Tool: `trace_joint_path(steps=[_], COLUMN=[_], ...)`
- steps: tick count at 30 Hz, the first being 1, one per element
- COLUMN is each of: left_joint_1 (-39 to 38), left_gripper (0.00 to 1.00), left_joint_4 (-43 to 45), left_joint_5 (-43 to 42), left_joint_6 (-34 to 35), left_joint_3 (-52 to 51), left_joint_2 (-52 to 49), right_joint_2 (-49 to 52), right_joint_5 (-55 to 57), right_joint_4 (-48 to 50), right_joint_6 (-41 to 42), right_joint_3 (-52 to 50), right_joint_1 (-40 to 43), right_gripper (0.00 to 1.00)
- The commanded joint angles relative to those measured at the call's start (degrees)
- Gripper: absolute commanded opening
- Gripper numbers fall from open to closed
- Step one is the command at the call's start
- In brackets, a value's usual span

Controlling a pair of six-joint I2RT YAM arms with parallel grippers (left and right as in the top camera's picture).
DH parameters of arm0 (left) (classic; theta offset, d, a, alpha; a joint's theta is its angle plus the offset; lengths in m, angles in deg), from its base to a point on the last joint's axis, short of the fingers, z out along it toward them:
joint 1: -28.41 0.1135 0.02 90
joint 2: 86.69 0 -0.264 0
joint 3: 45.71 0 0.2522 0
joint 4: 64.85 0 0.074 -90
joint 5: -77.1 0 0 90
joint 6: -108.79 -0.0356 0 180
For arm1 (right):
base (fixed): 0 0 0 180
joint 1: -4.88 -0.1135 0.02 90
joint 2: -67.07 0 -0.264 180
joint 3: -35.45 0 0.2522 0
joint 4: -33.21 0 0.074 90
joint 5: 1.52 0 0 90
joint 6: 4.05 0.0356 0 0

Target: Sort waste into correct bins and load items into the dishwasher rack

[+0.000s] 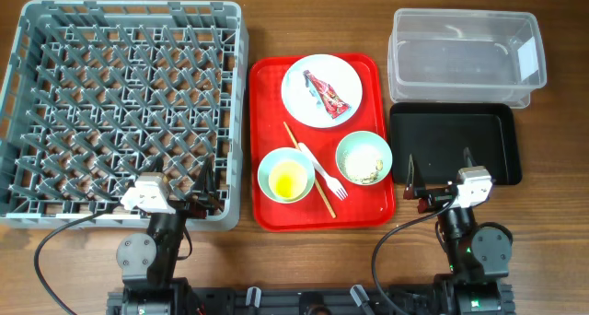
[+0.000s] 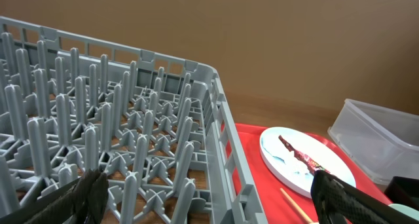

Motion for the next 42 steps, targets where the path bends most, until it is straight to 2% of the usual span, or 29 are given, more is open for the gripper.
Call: trace_joint_path(steps=[1, 4, 6, 12, 16, 18, 20, 21, 25, 27, 32, 36, 39, 42], left_joint_1=[-0.3, -0.3, -0.3, -0.3, -0.3, -0.3, -0.3, -0.3, -0.3, -0.3, -0.3, -0.3, -0.3, -0.3], left_gripper=[1.0, 1.0, 1.0, 1.0, 1.0, 1.0, 1.0, 1.0, 1.0, 1.0, 1.0, 1.0, 1.0, 1.0], left_joint_4=[-0.2, -0.2, -0.2, -2.3, -10.9, -18.9, -28.5, -31.1, -31.6, -32.2, -31.7, -31.7, -33.6, -33.6], left_joint_5=[0.4, 2.1, 2.3, 2.3, 2.2, 2.0, 1.3, 0.7, -3.3, -6.9, -7.3, -5.7, 1.0, 1.5], left_joint_6=[-0.3, 4.0, 4.3, 4.3, 4.2, 4.2, 4.3, 4.3, 4.3, 4.3, 4.2, 4.3, 6.9, 6.9], left_joint_3=[-0.2, 0.0, 1.1, 11.2, 24.3, 33.4, 42.3, 45.4, 46.8, 46.8, 46.8, 46.8, 46.8, 46.8], left_joint_2=[-0.9, -2.5, -4.3, -18.7, -34.0, -41.9, -48.4, -50.6, -52.1, -52.0, -52.0, -52.1, -52.3, -52.3], right_joint_2=[0.4, 0.9, 2.6, 18.6, 36.8, 45.2, 51.6, 53.0, 55.2, 55.5, 58.0, 67.4, 79.1, 87.5], right_joint_5=[-0.5, -0.4, -0.4, -0.5, -0.7, -0.7, -7.0, -10.6, -13.1, -14.6, -15.7, -15.2, -11.0, -5.9], right_joint_4=[-0.5, -2.8, -5.3, -8.2, -17.7, -25.5, -30.1, -30.3, -30.1, -29.7, -29.3, -32.3, -38.5, -39.8], right_joint_6=[0.9, 1.9, 1.9, 2.0, 0.7, -2.6, -2.5, -1.6, 4.3, 3.3, 3.3, 3.3, 0.7, 0.3], right_joint_3=[0.4, 2.2, 4.3, 15.6, 31.8, 41.1, 49.7, 50.9, 50.9, 51.0, 53.6, 63.5, 75.2, 81.4], right_joint_1=[0.2, 0.2, 0.2, 0.2, 0.2, 0.2, 0.2, 0.2, 0.2, 0.2, -1.8, -6.7, -12.7, -17.5], right_gripper=[1.0, 1.0, 1.0, 1.0, 1.0, 1.0, 1.0, 1.0, 1.0, 1.0, 1.0, 1.0, 1.0, 1.0])
